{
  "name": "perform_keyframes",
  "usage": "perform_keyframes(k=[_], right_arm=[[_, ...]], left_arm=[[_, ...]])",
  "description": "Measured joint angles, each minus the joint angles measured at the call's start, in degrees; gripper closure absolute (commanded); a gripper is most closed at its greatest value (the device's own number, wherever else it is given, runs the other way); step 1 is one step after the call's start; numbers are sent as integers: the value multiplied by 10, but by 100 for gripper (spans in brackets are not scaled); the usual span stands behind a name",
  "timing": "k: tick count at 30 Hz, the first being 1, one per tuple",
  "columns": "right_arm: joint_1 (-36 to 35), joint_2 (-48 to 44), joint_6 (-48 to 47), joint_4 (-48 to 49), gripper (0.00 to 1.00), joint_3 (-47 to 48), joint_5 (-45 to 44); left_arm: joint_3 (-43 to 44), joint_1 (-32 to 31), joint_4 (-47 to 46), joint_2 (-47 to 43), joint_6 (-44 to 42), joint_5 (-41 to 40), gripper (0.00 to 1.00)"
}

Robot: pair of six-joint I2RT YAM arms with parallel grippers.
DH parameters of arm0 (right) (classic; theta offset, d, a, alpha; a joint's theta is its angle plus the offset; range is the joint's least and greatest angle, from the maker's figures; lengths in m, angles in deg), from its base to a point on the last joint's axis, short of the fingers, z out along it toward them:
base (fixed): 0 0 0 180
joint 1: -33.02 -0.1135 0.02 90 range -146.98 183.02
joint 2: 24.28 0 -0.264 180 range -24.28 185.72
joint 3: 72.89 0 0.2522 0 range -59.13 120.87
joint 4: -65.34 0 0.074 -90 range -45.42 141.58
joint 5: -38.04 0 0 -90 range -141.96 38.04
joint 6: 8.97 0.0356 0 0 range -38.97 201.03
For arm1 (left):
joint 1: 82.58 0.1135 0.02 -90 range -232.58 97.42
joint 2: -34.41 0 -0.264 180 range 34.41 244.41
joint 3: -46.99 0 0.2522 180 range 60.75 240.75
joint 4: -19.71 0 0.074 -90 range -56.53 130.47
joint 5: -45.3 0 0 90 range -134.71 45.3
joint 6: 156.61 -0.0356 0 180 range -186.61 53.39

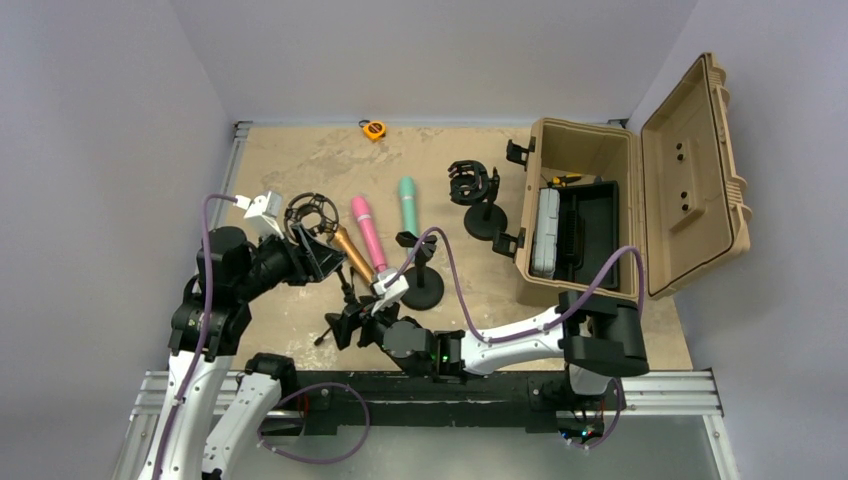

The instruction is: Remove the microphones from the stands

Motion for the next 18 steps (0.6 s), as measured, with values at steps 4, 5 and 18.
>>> perform_keyframes(k=[4,5,18], right_arm=[[8,-21,29,66,26,-28,97],[15,-27,43,82,28,-40,123],[101,-76,165,104,37,-92,221]], left_arm=[[0,0,0,-1,0,-2,39],[0,0,0,-1,0,-4,39],[-9,0,-1,-14,7,-4,40]])
